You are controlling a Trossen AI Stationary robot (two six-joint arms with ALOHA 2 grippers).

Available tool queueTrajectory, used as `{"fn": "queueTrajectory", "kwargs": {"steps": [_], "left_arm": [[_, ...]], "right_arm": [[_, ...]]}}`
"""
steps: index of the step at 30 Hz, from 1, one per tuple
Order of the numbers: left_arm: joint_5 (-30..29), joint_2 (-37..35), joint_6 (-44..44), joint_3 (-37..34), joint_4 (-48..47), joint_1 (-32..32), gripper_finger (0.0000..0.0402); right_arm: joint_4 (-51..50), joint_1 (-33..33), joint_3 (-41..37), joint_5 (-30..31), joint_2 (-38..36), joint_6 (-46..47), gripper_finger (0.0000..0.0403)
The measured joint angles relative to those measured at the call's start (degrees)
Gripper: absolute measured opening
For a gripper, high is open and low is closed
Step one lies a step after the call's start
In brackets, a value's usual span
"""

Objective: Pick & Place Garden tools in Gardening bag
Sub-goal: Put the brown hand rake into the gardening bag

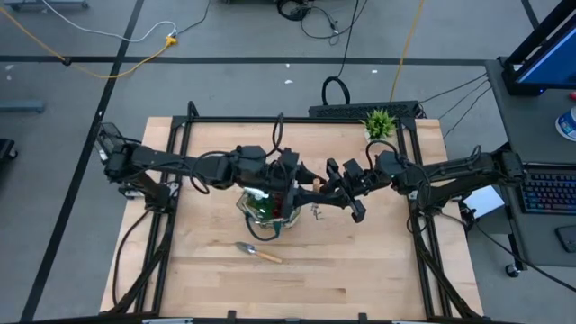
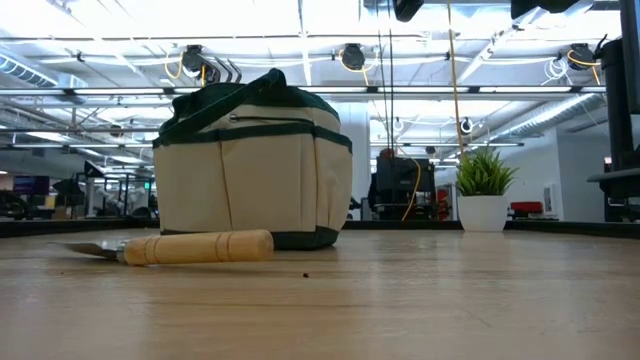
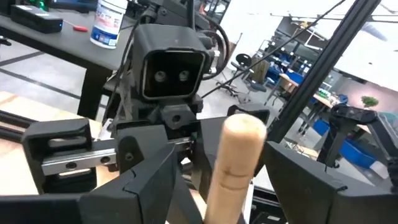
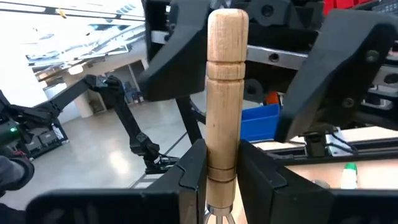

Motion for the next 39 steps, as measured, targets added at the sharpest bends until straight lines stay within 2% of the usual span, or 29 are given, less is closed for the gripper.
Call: {"fn": "queueTrajectory", "kwargs": {"steps": [3, 6, 13, 14, 25, 39], "left_arm": [[0.2, 0.0, -0.9, 0.0, -0.5, 0.4, 0.023], [0.3, 0.0, -1.5, 0.0, -0.8, 0.8, 0.0194], [3.1, 0.0, -1.2, 0.0, -0.2, 2.0, 0.0069], [3.6, 0.0, -0.9, 0.0, -0.3, 2.1, 0.0062], [4.5, 0.0, -2.1, -0.1, -1.2, 2.1, 0.0062], [4.8, -0.9, -5.5, -0.1, -9.6, 0.9, 0.0062]], "right_arm": [[0.0, 0.0, 0.0, -0.2, 0.0, -0.7, 0.0055], [0.0, 0.0, 0.0, -1.5, 0.0, -0.7, 0.0055], [-0.8, 0.0, 0.0, -1.2, 0.2, 0.0, 0.0055], [-1.1, 0.0, 0.0, -1.0, 0.2, 0.2, 0.0055], [-2.1, 0.0, 0.0, -1.3, 0.2, -0.9, 0.0077], [-7.4, 0.0, 0.0, -1.6, 0.2, -0.9, 0.0098]]}}
